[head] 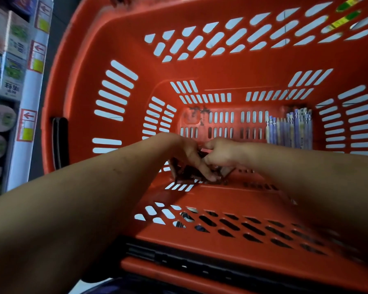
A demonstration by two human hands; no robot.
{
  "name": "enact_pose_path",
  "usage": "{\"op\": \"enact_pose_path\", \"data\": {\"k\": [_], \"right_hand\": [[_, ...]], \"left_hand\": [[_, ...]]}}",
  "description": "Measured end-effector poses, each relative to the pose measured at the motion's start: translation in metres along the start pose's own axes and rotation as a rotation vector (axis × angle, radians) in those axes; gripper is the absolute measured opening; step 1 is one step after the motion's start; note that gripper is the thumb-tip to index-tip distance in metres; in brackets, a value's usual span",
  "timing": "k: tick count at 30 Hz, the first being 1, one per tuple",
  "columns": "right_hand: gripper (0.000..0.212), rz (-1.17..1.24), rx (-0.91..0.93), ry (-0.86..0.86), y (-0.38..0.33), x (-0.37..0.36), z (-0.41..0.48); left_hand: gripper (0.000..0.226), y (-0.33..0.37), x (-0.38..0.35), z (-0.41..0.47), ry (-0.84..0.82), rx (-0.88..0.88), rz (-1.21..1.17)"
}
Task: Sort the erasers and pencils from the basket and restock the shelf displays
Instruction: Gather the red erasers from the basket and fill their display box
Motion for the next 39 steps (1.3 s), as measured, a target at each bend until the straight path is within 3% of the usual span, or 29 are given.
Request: {"op": "enact_pose_path", "data": {"k": [3, 10, 18, 22, 27, 30, 34, 39], "right_hand": [[0.029, 0.015, 0.005, 0.049, -0.002, 0.014, 0.002], [0.022, 0.095, -0.035, 0.083, -0.008, 0.020, 0.009], [0.029, 0.170, -0.052, 0.082, -0.008, 0.020, 0.007], [0.013, 0.199, -0.066, 0.125, -0.006, 0.024, 0.005], [0.010, 0.147, -0.071, 0.296, -0.008, 0.037, 0.009], [0.013, 0.257, -0.065, 0.277, -0.006, 0.045, 0.011], [0.027, 0.479, -0.030, 0.017, -0.010, 0.034, 0.017], [0.035, 0.588, -0.029, 0.114, -0.004, 0.047, 0.017]], "left_hand": [[0.073, 0.004, 0.000, 0.004, 0.087, -0.011, 0.022], [0.071, 0.007, 0.017, 0.017, 0.317, -0.058, 0.153], [0.067, 0.011, 0.025, 0.017, 0.380, -0.143, 0.182], [0.089, 0.021, 0.029, 0.010, 0.466, -0.252, 0.170], [0.107, 0.027, 0.029, 0.002, 0.562, -0.302, 0.213], [0.093, 0.026, 0.033, -0.002, 0.638, -0.274, 0.145], [0.071, 0.022, 0.036, -0.006, 0.670, -0.228, 0.100], [0.061, 0.021, 0.035, -0.006, 0.686, -0.192, 0.122]]}}
Point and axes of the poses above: each hand's wrist, its own z-axis towards the middle knuckle, its own x-axis out of the back of the hand, y = z × x, the point moved 10 cm from there along z, towards the middle knuckle, and after that the axes turned 6 degrees about -x, right-handed, at the moved point
